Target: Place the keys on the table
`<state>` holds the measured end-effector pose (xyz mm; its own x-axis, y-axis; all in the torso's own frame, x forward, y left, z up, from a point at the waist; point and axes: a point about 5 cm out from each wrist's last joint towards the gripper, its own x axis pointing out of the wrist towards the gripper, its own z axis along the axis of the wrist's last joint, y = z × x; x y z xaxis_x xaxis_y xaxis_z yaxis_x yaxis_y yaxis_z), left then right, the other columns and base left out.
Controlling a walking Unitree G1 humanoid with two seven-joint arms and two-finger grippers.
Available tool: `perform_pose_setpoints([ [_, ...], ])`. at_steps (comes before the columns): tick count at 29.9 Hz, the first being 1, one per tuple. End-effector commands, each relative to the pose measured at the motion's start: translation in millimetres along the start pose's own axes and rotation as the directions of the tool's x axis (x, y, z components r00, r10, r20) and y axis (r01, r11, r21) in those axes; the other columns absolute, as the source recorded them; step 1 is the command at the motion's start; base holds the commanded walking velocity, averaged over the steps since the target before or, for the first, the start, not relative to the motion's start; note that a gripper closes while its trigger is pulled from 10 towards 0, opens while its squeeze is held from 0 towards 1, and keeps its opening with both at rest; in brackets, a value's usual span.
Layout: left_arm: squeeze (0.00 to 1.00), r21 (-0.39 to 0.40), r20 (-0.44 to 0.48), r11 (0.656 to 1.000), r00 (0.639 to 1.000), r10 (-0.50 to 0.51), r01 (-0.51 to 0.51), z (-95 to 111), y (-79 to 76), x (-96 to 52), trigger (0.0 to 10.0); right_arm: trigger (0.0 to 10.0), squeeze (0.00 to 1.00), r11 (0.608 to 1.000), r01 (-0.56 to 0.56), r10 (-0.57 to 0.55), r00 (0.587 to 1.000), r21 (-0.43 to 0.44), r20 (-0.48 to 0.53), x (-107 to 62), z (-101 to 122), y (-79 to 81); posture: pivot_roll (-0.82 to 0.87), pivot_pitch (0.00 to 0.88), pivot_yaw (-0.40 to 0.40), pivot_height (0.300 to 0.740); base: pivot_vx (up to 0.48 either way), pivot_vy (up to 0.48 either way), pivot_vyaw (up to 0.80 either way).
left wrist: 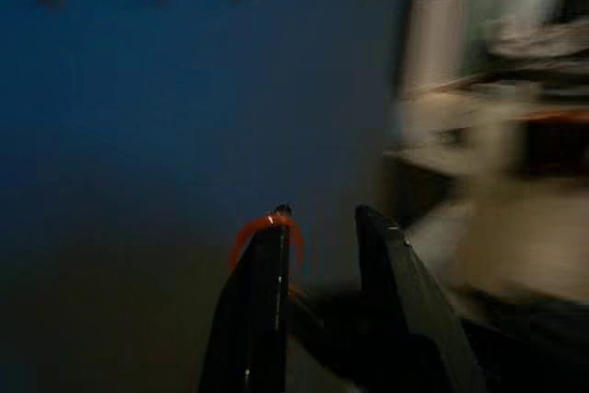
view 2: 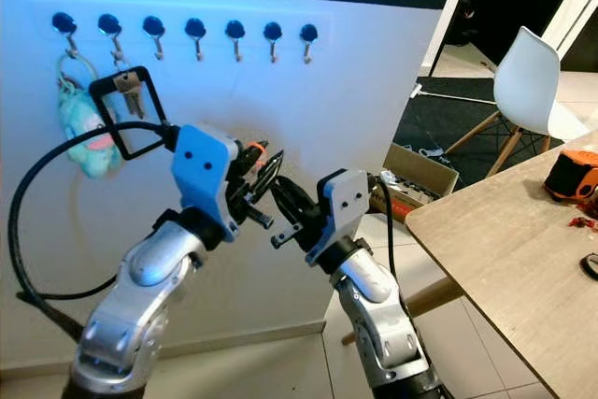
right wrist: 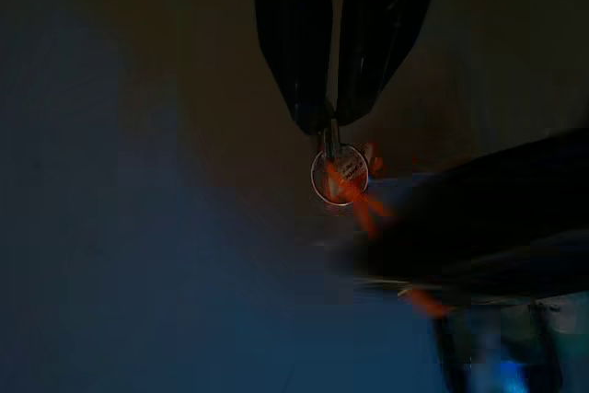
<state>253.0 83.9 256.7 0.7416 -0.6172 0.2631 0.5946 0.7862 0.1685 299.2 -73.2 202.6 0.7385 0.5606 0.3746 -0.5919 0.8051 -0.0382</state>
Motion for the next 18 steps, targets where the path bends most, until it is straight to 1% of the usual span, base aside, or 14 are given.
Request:
perform_pose_setpoints([
  [1,0.00,-0.063,0.017,0.991,0.993,-0.117,0.118,5.5,-8.9,-9.9,10.0,10.0,0.00,0.999,0.053,-0.053,0.998,-0.008,-0.019,-3.7,-3.5,-7.1,0.21,0.159,-0.085,0.740,0.000,0.000,0.00],
  [2,0.00,-0.074,0.007,0.988,0.990,-0.138,0.138,4.7,-8.3,-15.2,10.0,10.0,0.00,0.997,0.080,-0.080,0.997,-0.013,-0.021,-4.9,-3.8,-10.7,0.21,0.159,-0.084,0.740,0.000,0.000,0.00],
  [4,0.00,-0.081,0.001,0.985,0.989,-0.151,0.151,4.2,-7.9,-18.9,10.0,10.0,0.00,0.995,0.099,-0.099,0.995,-0.017,-0.022,-5.9,-3.9,-13.3,0.21,0.159,-0.084,0.740,0.000,0.000,0.00],
  [5,0.00,-0.095,-0.018,0.980,0.984,-0.177,0.174,2.1,-7.5,-24.8,10.0,10.0,0.00,0.990,0.137,-0.138,0.990,-0.027,-0.024,-8.0,-3.9,-18.3,0.21,0.162,-0.081,0.740,0.000,0.000,0.00],
  [6,0.00,-0.095,-0.018,0.980,0.984,-0.177,0.174,2.1,-7.5,-24.8,10.0,10.0,0.00,0.990,0.137,-0.138,0.990,-0.027,-0.024,-8.0,-3.9,-18.3,0.21,0.162,-0.081,0.740,0.000,0.000,0.00],
  [7,0.00,-0.086,-0.064,0.971,0.971,-0.229,0.223,-3.5,-9.6,-33.5,10.0,10.0,0.00,0.982,0.188,-0.188,0.982,-0.036,-0.023,-10.9,-3.5,-25.1,0.21,0.163,-0.079,0.740,0.000,0.000,0.00],
  [9,0.00,-0.083,-0.142,0.958,0.948,-0.285,0.275,-14.4,-12.1,-46.9,10.0,10.0,0.00,0.957,0.283,-0.283,0.959,-0.064,-0.001,-16.8,0.9,-38.6,0.21,0.166,-0.079,0.740,0.000,0.000,0.00],
  [10,0.00,-0.083,-0.142,0.958,0.948,-0.285,0.275,-14.4,-12.1,-46.9,10.0,10.0,0.00,0.957,0.283,-0.283,0.959,-0.064,-0.001,-16.8,0.9,-38.6,0.21,0.166,-0.079,0.740,0.000,0.000,0.00],
  [12,0.00,-0.074,-0.160,0.971,0.959,-0.235,0.226,-17.8,-5.2,-47.7,10.0,10.0,0.00,0.933,0.341,-0.340,0.940,-0.118,0.035,-21.7,7.9,-47.6,0.21,0.169,-0.076,0.740,0.000,0.000,0.00],
  [14,0.00,-0.068,-0.153,0.984,0.973,-0.172,0.163,-16.6,4.7,-44.1,10.0,10.0,0.00,0.878,0.436,-0.429,0.900,-0.198,0.077,-29.7,15.4,-57.2,0.21,0.169,-0.076,0.740,0.000,0.000,0.00],
  [15,0.00,-0.066,-0.151,0.988,0.978,-0.147,0.138,-16.5,8.1,-41.9,10.0,10.0,0.00,0.850,0.479,-0.472,0.877,-0.218,0.088,-33.9,17.2,-60.9,0.20,0.171,-0.079,0.740,0.000,0.000,0.00],
  [16,0.00,-0.064,-0.149,0.992,0.982,-0.116,0.108,-17.1,11.6,-39.0,10.0,10.0,0.00,0.804,0.541,-0.535,0.839,-0.245,0.098,-40.6,18.3,-65.9,0.20,0.171,-0.079,0.740,0.000,0.000,0.00],
  [17,0.00,-0.064,-0.149,0.992,0.982,-0.116,0.108,-17.1,11.6,-39.0,10.0,10.0,0.00,0.804,0.541,-0.535,0.839,-0.245,0.098,-40.6,18.3,-65.9,0.20,0.171,-0.079,0.740,0.000,0.000,0.00],
  [18,0.00,-0.062,-0.147,0.993,0.983,-0.111,0.103,-17.3,12.6,-37.7,10.0,10.0,0.00,0.772,0.577,-0.573,0.813,-0.268,0.101,-46.3,17.9,-69.5,0.20,0.171,-0.079,0.740,0.000,0.000,0.00],
])
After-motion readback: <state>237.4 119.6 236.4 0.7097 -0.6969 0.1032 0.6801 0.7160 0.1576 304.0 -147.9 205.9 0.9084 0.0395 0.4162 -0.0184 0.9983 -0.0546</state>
